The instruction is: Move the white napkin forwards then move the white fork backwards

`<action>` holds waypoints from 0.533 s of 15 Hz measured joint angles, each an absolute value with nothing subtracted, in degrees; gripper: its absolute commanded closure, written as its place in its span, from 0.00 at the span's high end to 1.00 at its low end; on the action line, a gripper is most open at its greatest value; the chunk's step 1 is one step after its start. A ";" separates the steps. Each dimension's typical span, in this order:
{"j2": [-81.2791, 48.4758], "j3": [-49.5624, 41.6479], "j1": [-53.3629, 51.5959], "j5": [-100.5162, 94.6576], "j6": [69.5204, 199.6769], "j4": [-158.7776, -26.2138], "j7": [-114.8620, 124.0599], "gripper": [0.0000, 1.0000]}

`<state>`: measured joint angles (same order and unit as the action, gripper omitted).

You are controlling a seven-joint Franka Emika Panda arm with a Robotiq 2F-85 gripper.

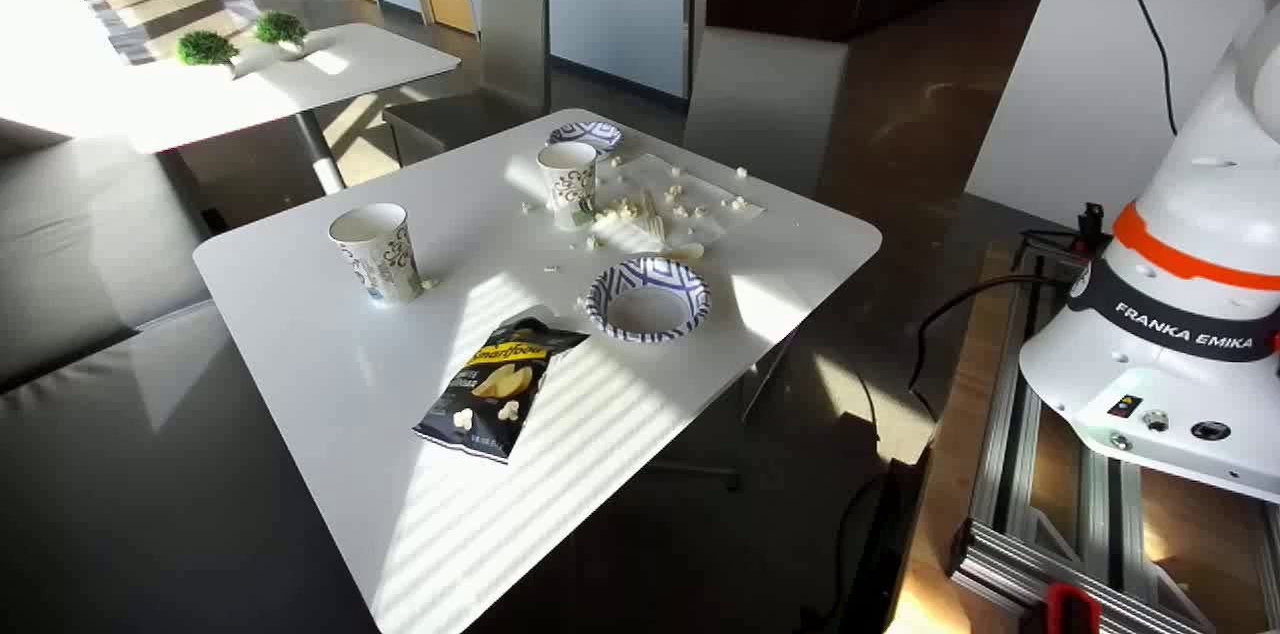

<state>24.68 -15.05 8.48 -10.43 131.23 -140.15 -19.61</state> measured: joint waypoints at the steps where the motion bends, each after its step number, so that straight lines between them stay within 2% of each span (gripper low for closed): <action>1: 24.68 -15.05 8.48 -10.43 131.23 -140.15 -19.61 1.00; 8: 24.67 -14.81 8.39 -10.44 131.36 -140.12 -20.40 1.00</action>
